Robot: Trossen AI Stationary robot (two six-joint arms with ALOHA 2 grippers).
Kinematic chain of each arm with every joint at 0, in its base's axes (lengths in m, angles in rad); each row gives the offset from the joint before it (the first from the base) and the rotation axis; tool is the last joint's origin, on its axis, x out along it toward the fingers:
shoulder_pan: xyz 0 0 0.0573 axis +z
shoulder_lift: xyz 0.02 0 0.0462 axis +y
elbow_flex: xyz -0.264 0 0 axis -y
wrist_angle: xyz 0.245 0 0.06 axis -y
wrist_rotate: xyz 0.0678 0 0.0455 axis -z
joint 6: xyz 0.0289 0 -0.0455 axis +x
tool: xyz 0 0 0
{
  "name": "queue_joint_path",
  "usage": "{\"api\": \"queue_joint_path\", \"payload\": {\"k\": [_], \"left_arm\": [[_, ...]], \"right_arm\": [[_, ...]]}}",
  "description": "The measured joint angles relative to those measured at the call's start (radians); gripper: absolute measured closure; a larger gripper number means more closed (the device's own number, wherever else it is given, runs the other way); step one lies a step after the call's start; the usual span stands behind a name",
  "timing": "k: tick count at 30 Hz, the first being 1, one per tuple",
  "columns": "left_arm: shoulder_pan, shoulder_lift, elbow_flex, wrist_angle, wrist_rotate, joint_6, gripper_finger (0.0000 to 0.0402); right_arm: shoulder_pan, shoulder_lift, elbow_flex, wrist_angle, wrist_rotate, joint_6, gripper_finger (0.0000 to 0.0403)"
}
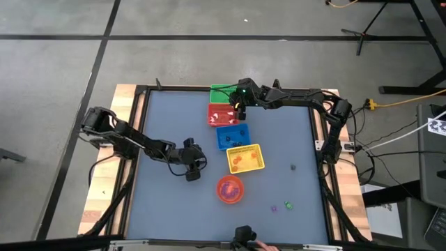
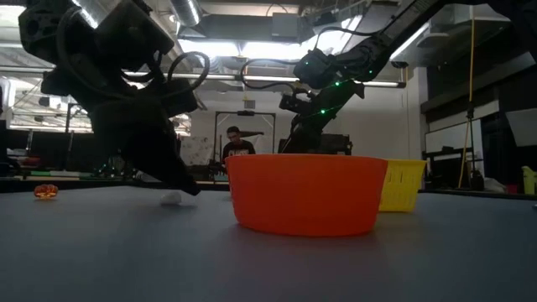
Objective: Sort Halloween decoration
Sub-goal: Put the white ghost toy into the red bin
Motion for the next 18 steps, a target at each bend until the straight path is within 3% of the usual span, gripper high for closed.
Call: {"api": "queue_joint_path", "payload": {"k": [4, 10, 18], "left_arm": [[0.015, -0.001, 0.0, 0.001, 0.015, 0.001, 0.0306], [0.033, -0.032, 0.001, -0.002, 0.142, -0.002, 0.0306], [0.038, -0.167, 0.006, -0.11, 0.158, 0.001, 0.0306]], "right_arm": [[0.0, 0.0, 0.0, 0.0, 0.0, 0.0, 0.0221], [0.0, 0.0, 0.0, -0.002, 0.0, 0.0, 0.0221], [0.0, 0.0, 0.0, -0.001, 0.0, 0.0, 0.0221]]}}
